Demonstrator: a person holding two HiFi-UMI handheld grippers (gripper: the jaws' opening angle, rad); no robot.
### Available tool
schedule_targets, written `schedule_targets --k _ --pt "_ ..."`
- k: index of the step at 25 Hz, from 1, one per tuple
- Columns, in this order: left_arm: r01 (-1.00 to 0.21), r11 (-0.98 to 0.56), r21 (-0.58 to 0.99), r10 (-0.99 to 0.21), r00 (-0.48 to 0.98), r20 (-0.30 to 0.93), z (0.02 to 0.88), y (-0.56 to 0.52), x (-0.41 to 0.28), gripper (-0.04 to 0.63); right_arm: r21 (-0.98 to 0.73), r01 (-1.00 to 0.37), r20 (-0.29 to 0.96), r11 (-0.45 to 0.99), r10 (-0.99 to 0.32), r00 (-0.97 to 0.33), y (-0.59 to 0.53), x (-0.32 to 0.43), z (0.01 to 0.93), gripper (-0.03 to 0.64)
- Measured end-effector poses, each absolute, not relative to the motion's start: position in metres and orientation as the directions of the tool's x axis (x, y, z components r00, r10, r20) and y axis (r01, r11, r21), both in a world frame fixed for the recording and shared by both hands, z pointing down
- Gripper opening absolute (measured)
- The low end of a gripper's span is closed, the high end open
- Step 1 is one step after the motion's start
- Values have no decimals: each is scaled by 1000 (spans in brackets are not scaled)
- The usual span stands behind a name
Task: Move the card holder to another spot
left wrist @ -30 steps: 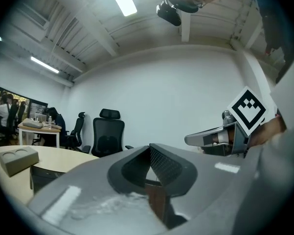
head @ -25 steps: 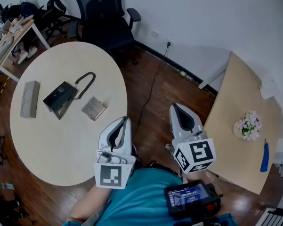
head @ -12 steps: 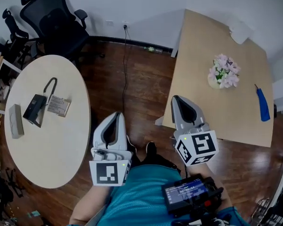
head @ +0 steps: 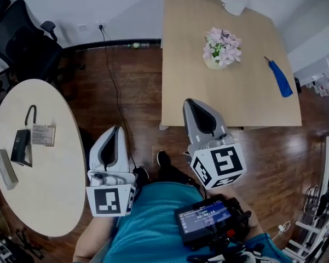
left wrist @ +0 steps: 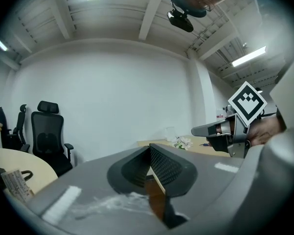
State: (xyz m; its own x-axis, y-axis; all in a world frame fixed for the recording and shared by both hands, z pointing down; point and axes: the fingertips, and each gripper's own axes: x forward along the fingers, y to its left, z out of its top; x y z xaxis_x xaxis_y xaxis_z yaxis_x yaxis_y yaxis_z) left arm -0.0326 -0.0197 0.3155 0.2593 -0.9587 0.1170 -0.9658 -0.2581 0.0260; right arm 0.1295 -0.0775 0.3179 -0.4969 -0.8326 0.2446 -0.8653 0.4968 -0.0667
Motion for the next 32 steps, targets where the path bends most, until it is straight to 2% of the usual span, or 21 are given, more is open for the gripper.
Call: schedule_targets --k 7,14,22,32 --pt "-923 -379 67 -914 385 130 324 4 -37 14 -48 -928 293 369 -883 -367 -32 138 324 -8" --pt "-895 -444 51 -888 447 114 325 19 -25 14 -48 -952 293 303 -907 -303 5 156 325 -8" --pt "-895 -447 2 -892 446 78 297 29 17 14 -57 -950 218 308 -925 -312 14 194 305 -8" --pt "-895 -445 -14 -890 441 113 304 43 63 14 -66 -944 236 323 -914 -329 32 232 313 -8"
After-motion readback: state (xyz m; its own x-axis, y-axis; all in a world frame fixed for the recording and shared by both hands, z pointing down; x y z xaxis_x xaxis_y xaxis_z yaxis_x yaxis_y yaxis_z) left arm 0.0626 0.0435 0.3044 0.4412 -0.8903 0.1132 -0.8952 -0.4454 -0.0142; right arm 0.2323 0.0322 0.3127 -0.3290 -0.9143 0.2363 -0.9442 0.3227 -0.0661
